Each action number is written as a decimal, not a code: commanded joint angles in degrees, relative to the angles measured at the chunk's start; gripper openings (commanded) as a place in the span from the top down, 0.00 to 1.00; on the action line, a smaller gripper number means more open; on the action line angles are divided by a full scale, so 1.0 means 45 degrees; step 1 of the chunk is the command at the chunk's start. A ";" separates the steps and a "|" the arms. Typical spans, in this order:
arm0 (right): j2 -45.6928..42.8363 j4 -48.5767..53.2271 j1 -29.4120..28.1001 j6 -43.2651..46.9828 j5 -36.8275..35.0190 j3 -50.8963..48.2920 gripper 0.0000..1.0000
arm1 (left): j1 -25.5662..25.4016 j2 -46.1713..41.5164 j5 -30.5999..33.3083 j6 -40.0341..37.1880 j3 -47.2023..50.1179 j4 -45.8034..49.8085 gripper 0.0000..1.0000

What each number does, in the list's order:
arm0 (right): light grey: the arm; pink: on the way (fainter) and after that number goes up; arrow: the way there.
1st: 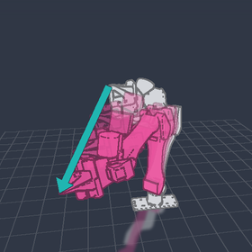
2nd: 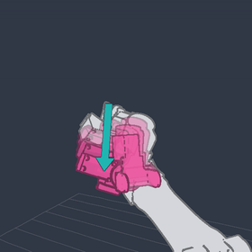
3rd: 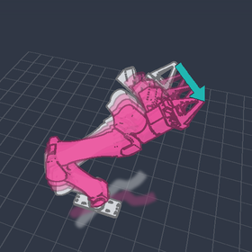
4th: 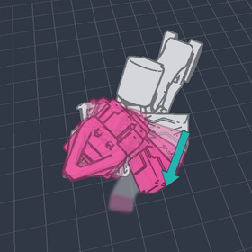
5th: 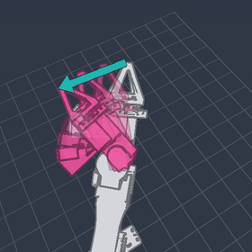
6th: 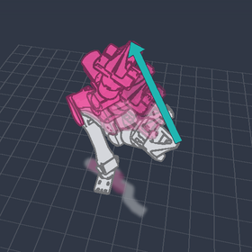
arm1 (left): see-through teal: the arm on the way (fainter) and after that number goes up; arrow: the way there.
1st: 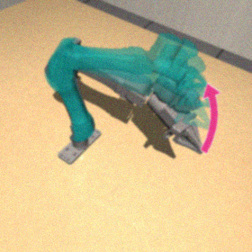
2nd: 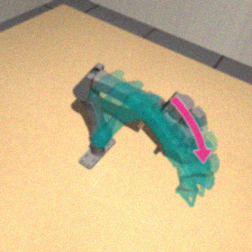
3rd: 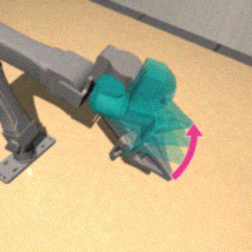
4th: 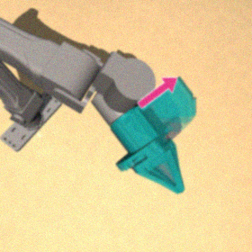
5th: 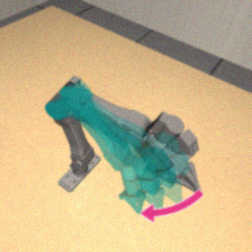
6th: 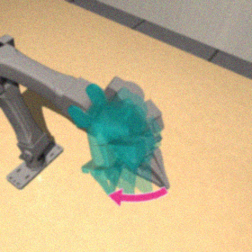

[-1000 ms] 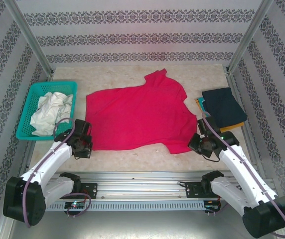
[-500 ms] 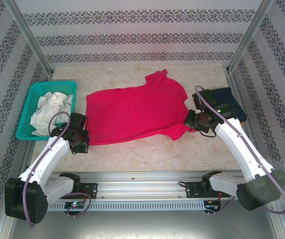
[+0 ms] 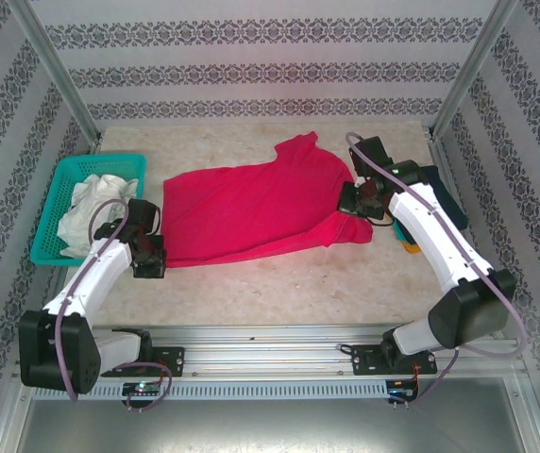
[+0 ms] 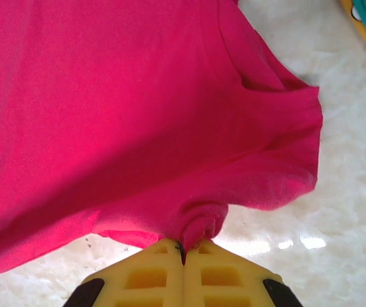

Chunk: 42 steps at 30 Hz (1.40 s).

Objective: Fold and stack the t-shirts

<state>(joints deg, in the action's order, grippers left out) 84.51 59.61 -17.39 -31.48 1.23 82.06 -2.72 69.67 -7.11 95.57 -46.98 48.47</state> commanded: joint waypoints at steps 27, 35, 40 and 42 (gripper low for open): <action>0.4348 -0.0040 0.1068 0.2340 0.0716 0.4184 1.00 | 0.0489 0.4308 0.0272 -0.3092 -0.4163 0.1391 1.00; 0.5447 -0.0138 0.1265 0.2513 0.0992 0.5207 1.00 | 0.0602 0.5231 0.0224 -0.3477 -0.4904 0.1584 1.00; 0.6204 -0.0083 0.1279 0.2544 0.1111 0.5887 1.00 | 0.0683 0.5792 0.0206 -0.3693 -0.5311 0.1573 1.00; 0.6457 -0.0061 0.1299 0.2543 0.1149 0.6106 1.00 | 0.0710 0.6047 0.0193 -0.3788 -0.5482 0.1590 1.00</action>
<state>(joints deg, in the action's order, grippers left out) 112.03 59.35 -12.10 -20.95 5.56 107.18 -0.38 95.39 -7.09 80.49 -69.95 52.80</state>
